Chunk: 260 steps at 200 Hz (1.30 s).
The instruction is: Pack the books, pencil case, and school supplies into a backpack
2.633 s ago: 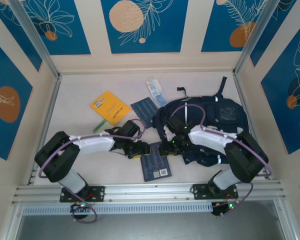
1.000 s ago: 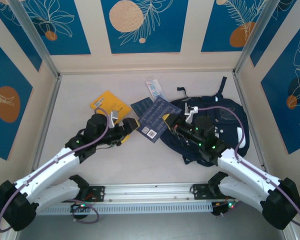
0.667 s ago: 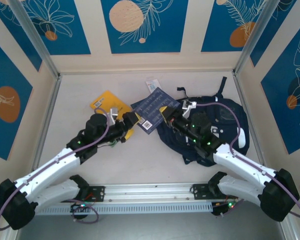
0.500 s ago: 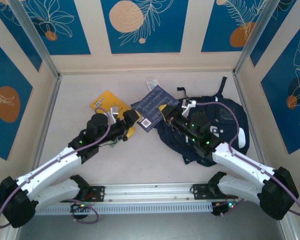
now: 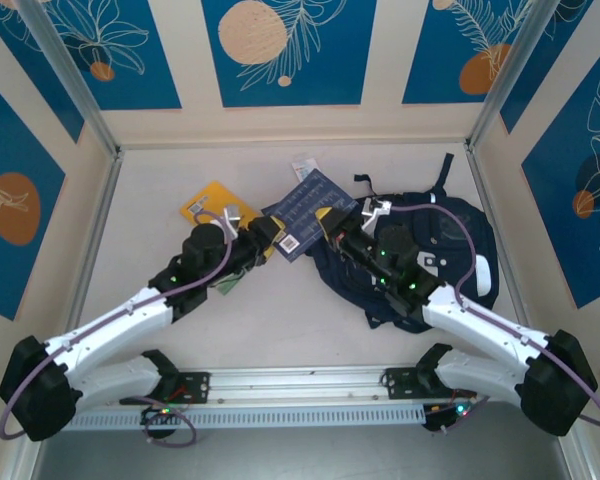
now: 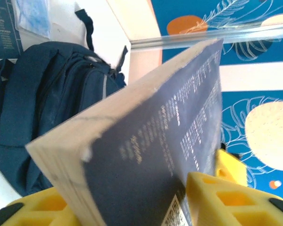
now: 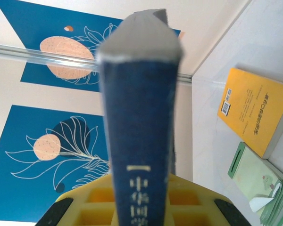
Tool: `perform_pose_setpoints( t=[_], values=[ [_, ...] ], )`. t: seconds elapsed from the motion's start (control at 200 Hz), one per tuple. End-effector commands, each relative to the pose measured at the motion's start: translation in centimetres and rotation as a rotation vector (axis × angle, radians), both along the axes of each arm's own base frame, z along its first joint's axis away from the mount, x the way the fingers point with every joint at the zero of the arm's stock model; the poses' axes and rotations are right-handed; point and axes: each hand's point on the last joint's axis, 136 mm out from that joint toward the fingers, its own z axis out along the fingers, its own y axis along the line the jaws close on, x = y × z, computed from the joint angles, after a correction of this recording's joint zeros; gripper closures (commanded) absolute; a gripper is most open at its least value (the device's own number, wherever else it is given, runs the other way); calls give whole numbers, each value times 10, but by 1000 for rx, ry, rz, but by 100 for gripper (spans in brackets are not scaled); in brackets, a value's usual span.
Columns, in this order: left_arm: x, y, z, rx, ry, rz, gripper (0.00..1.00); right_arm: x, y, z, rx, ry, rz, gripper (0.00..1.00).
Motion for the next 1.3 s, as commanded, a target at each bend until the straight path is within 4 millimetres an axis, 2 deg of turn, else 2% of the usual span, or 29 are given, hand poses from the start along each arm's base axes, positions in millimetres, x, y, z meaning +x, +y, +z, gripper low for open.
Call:
perform_pose_setpoints(
  t=[0.0,0.24,0.67,0.835,0.92,0.95,1.05,1.12,1.235,1.295],
  values=[
    [2,11,24,-8,-66,57,57,-4,-7,12,50,-36,-33,100],
    [2,11,21,6,-70,57,74,-7,-5,-15,27,24,-48,100],
    [2,-3,9,21,-46,23,71,-2,5,-29,11,65,-79,100],
    [2,0,10,40,-68,34,84,-3,0,-39,-17,89,-94,100],
    [2,1,8,58,-75,29,96,-4,-3,-45,-62,103,-92,100],
    [1,1,7,69,-78,27,100,-5,-5,-48,-90,111,-90,96],
    [-1,11,4,145,-97,32,100,-11,-16,-58,-209,122,-91,76],
    [-4,26,2,229,-119,51,100,-16,-30,-74,-310,168,-96,65],
    [-11,54,2,381,-173,77,100,-24,-61,-104,-452,258,-118,58],
    [-17,69,3,499,-198,81,100,-26,-74,-110,-500,241,-101,57]
  ],
)
